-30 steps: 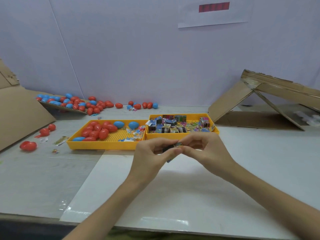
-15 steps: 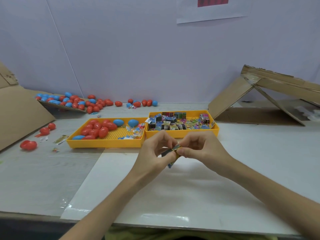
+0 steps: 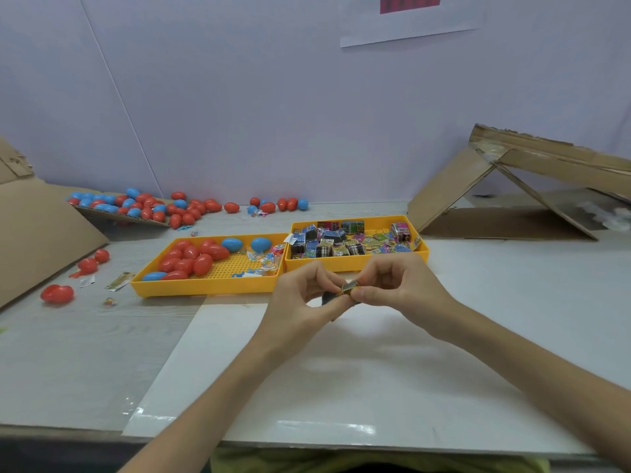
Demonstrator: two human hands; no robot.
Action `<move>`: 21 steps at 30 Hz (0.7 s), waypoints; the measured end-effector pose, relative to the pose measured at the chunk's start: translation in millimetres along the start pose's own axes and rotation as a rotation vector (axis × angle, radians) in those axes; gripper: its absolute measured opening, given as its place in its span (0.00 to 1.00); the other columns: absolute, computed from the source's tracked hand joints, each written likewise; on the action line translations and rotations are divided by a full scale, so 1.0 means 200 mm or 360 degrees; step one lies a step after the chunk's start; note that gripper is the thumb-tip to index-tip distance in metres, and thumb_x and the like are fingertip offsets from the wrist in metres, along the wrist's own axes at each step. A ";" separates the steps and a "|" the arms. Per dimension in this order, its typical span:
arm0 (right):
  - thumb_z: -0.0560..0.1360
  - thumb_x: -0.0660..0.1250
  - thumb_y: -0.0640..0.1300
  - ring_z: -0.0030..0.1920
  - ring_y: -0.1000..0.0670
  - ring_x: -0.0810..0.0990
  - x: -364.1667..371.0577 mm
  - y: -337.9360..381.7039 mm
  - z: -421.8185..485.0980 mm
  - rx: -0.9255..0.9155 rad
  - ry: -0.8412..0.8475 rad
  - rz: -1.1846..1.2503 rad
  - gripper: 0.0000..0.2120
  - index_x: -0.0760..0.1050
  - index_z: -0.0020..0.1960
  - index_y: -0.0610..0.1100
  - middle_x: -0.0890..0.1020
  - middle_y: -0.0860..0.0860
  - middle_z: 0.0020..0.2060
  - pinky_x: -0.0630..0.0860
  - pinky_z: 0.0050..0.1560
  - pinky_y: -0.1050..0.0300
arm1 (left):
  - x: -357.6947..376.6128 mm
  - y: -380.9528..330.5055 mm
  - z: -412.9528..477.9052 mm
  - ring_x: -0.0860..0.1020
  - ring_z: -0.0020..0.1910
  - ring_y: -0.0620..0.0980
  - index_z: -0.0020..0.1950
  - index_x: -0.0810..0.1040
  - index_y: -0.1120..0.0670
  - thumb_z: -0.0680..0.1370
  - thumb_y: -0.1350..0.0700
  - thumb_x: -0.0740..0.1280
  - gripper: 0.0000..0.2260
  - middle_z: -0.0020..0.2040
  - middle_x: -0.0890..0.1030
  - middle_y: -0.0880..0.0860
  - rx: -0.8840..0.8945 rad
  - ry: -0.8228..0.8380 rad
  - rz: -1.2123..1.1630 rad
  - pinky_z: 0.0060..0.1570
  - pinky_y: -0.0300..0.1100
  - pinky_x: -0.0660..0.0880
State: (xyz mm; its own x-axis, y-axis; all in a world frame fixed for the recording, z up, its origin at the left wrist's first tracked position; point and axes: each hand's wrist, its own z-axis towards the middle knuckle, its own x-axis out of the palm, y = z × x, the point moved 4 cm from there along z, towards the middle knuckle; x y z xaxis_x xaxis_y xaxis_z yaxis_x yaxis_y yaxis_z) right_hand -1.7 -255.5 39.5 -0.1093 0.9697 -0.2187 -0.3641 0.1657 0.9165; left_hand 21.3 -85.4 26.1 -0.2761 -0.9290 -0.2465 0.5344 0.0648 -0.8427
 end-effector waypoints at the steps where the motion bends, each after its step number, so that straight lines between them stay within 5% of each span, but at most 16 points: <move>1: 0.70 0.77 0.33 0.36 0.52 0.81 0.01 0.00 0.00 -0.0014 0.0014 -0.0004 0.12 0.82 0.37 0.50 0.84 0.50 0.34 0.78 0.38 0.61 | 0.00 0.00 0.00 0.83 0.43 0.52 0.38 0.74 0.52 0.70 0.56 0.78 0.13 0.42 0.84 0.53 0.0011 -0.0010 0.0030 0.47 0.41 0.78; 5: 0.70 0.77 0.35 0.36 0.52 0.81 0.02 0.00 0.00 -0.0036 0.0024 -0.0002 0.11 0.82 0.37 0.50 0.84 0.50 0.33 0.78 0.38 0.60 | 0.03 0.00 0.00 0.74 0.41 0.51 0.42 0.70 0.53 0.70 0.54 0.72 0.10 0.40 0.77 0.56 -0.0042 0.0066 -0.0029 0.42 0.40 0.73; 9: 0.69 0.77 0.38 0.34 0.55 0.80 0.01 0.00 -0.01 -0.0019 0.0015 0.0052 0.08 0.82 0.36 0.49 0.83 0.52 0.32 0.77 0.37 0.64 | 0.03 0.01 -0.01 0.75 0.43 0.48 0.50 0.75 0.56 0.69 0.55 0.68 0.11 0.42 0.77 0.48 -0.0099 0.0161 -0.0062 0.41 0.44 0.74; 14: 0.66 0.76 0.44 0.35 0.53 0.81 -0.03 0.01 -0.01 -0.0034 -0.0029 0.0094 0.04 0.82 0.38 0.46 0.84 0.50 0.34 0.77 0.38 0.62 | 0.00 -0.01 -0.02 0.83 0.53 0.49 0.55 0.81 0.53 0.71 0.47 0.73 0.16 0.51 0.84 0.48 -0.0107 0.0091 -0.0089 0.49 0.40 0.80; 18: 0.64 0.79 0.47 0.38 0.51 0.83 -0.01 0.01 -0.01 -0.0089 -0.0007 -0.0020 0.05 0.83 0.38 0.49 0.85 0.49 0.35 0.80 0.40 0.58 | 0.00 -0.01 -0.01 0.85 0.48 0.53 0.54 0.85 0.53 0.72 0.52 0.78 0.12 0.49 0.86 0.51 -0.0108 0.0067 -0.0059 0.43 0.41 0.80; 21: 0.63 0.79 0.48 0.36 0.52 0.83 -0.01 0.01 -0.01 -0.0091 -0.0003 -0.0001 0.05 0.84 0.35 0.51 0.85 0.49 0.34 0.80 0.39 0.59 | -0.01 -0.01 -0.01 0.85 0.48 0.51 0.50 0.87 0.50 0.70 0.50 0.79 0.10 0.47 0.87 0.50 -0.0116 0.0053 -0.0054 0.49 0.44 0.82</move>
State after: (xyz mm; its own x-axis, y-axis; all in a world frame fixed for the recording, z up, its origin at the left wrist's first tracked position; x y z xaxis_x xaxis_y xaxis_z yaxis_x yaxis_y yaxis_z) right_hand -4.5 -256.8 41.6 -0.1074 0.9698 -0.2188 -0.4162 0.1560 0.8958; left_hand 18.6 -82.3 27.5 -0.3199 -0.9186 -0.2318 0.4648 0.0610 -0.8833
